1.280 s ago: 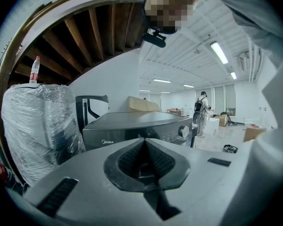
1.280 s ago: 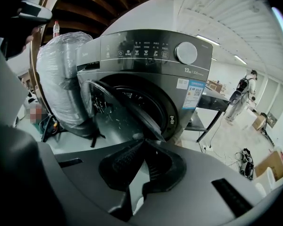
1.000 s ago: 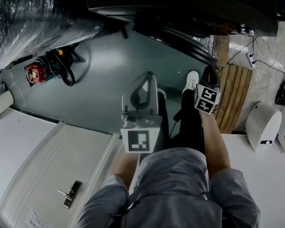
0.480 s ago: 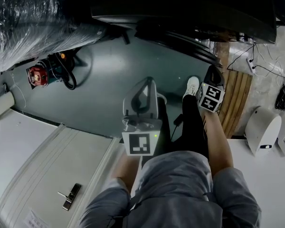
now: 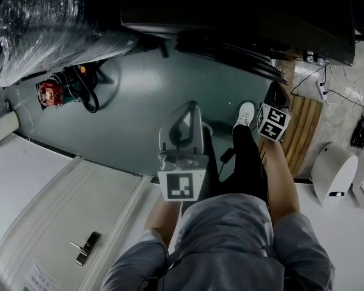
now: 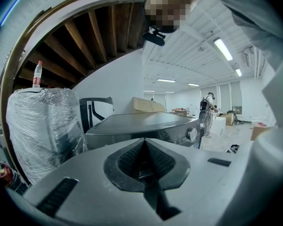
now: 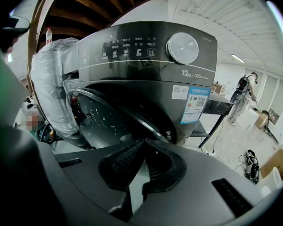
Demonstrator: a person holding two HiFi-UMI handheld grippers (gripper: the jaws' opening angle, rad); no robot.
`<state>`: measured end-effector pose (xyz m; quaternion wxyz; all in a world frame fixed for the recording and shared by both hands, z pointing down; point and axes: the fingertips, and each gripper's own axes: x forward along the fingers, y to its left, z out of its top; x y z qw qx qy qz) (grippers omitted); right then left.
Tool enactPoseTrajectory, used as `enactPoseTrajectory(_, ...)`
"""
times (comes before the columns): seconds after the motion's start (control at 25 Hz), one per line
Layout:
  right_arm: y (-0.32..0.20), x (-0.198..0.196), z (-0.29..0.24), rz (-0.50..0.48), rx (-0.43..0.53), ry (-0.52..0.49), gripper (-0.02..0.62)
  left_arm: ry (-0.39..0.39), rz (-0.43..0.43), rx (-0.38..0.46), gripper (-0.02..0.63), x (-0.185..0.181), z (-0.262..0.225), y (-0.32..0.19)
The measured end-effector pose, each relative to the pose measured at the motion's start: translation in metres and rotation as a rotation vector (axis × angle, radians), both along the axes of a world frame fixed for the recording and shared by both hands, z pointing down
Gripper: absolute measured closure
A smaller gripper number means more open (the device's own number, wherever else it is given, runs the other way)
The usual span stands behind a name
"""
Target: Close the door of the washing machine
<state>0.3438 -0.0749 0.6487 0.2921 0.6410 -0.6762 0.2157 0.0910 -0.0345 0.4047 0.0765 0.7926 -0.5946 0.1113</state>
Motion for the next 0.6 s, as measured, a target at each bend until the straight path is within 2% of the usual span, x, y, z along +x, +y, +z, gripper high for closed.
enactPoseTrajectory(0.6, -0.049, 0.007, 0.000, -0.012, 0.025, -0.023, 0.595, -0.006, -0.018, -0.003, 0.609, 0.008, 0.004, -0.014)
